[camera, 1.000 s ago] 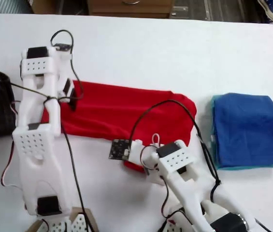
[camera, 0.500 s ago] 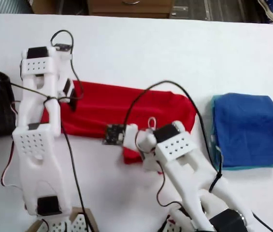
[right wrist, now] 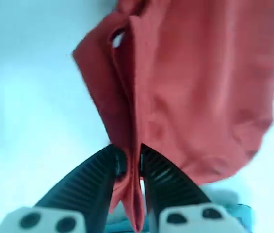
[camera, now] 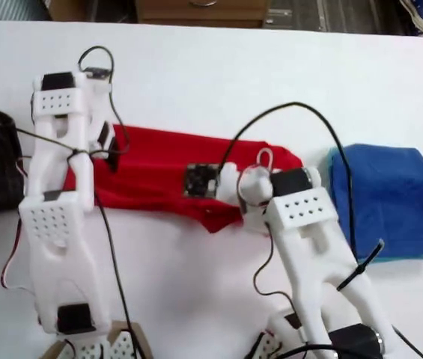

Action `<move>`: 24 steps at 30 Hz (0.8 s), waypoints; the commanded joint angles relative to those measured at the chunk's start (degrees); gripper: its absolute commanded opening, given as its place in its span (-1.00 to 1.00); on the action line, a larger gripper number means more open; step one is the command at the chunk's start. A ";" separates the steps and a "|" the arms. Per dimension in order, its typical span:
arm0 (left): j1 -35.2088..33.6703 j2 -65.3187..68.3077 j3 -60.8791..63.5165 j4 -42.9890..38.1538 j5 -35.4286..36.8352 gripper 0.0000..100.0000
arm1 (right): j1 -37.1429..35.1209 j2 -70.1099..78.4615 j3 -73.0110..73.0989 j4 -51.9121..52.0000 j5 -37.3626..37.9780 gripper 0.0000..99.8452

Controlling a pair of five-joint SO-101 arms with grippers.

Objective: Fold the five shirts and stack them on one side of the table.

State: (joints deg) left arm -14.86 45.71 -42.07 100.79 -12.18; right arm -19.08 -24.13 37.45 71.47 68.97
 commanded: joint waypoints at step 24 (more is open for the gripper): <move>0.53 -0.35 -0.04 0.88 -0.09 -0.58 | 1.01 13.67 -2.73 -25.63 0.00 -0.96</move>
State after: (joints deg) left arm -14.86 45.71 -41.98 100.79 -12.18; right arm -18.20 -10.59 37.27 47.74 69.14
